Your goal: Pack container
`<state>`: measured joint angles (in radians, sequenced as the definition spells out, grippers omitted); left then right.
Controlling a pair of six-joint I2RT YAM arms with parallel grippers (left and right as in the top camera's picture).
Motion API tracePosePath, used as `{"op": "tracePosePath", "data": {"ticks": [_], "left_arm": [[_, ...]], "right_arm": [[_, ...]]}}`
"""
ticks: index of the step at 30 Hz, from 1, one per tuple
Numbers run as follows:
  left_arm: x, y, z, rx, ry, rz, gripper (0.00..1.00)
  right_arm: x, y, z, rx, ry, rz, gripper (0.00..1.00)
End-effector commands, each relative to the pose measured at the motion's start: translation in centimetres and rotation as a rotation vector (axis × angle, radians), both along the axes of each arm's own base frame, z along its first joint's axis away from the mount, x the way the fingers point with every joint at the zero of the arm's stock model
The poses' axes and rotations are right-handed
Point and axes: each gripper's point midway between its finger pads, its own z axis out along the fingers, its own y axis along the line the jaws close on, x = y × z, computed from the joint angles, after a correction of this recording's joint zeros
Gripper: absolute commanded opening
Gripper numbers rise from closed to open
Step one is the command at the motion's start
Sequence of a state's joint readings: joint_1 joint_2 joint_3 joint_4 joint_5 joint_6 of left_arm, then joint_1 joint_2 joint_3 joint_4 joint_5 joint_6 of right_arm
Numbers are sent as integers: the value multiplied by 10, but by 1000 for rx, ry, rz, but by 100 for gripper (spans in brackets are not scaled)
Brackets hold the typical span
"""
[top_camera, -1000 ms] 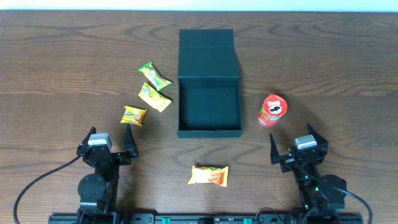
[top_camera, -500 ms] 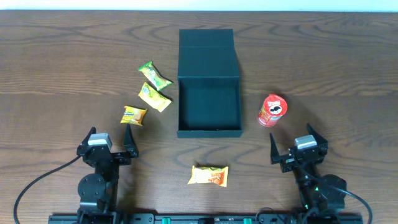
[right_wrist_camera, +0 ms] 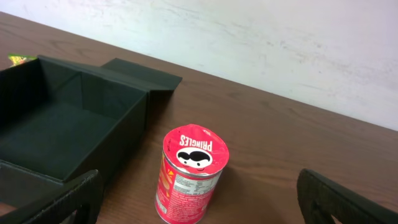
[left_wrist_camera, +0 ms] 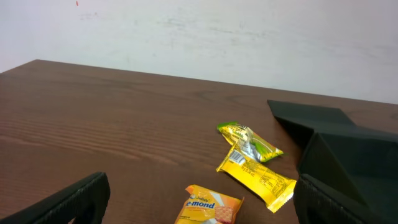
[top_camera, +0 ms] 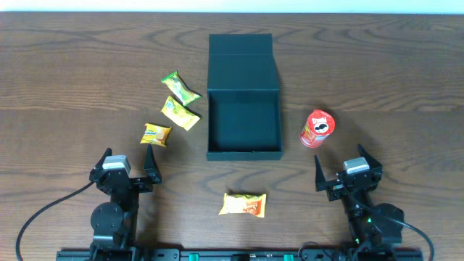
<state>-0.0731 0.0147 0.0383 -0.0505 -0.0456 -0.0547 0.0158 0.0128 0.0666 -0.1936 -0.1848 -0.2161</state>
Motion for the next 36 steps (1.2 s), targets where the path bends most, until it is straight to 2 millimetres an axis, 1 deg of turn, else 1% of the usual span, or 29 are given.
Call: {"op": "tracePosePath", "data": {"ticks": [1,3,5,8,9,11,12,13,14,16,18,20,22,23,25,26,27,28,29,30,31,32,33,34,35,36], "left_arm": [[0,6,-19,14,44,32,95],[0,6,-18,14,41,33,95],[1,11,-9,14,4,66,95],[1,11,-10,14,9,65,95],[0,10,-12,14,16,60,95],[2,2,-4,-5,-18,13,95],[3,1,8,-9,-66,10,95],[3,-1,29,-16,-150,-4,95],[2,-2,41,-19,-197,-13,96],[-1,-6,62,-33,-263,-35,95],[-7,-5,86,-71,-292,-35,95],[-14,-2,110,-79,-283,-20,95],[-20,3,143,-77,-292,5,95],[-20,5,165,-64,-297,16,95],[-16,4,202,-16,-294,18,95],[-9,4,221,9,-275,18,95],[-3,3,234,23,-255,17,95],[8,1,249,43,-214,8,95],[22,0,260,60,-145,4,95],[33,-1,264,74,-83,2,95],[43,-2,265,85,-28,-1,96],[57,-3,262,107,69,-7,96],[65,-3,259,116,123,-10,95],[73,-3,251,123,209,-12,95],[83,-4,238,130,314,-18,95],[89,-5,228,134,383,-22,96]], "right_arm": [[0,-1,-3,-8,5,0,99],[0,-1,-3,-8,5,0,99],[0,-1,-3,-8,5,0,99],[0,-1,-3,-8,5,-1,99],[0,0,-3,-7,3,2,99],[0,5,3,35,-13,26,99],[-1,9,4,73,-4,48,99],[-1,10,6,123,-1,50,99],[-1,10,11,169,-13,47,99],[0,10,30,277,-63,43,99],[-1,6,59,358,-151,27,99],[-6,-6,90,378,-223,-29,99],[-14,-18,126,362,-286,-89,99],[-18,-23,149,340,-315,-114,99],[-18,-28,179,327,-325,-144,99],[-13,-28,195,312,-305,-151,99],[-7,-28,204,310,-280,-155,99],[5,-28,216,306,-236,-159,99],[22,-28,227,305,-167,-169,99],[35,-27,233,299,-107,-178,99],[46,-27,236,294,-55,-186,99],[62,-27,237,284,36,-199,99],[73,-27,235,276,103,-209,99],[85,-27,230,266,187,-222,99],[96,-27,223,255,282,-234,99],[103,-27,216,247,349,-243,99]]}}
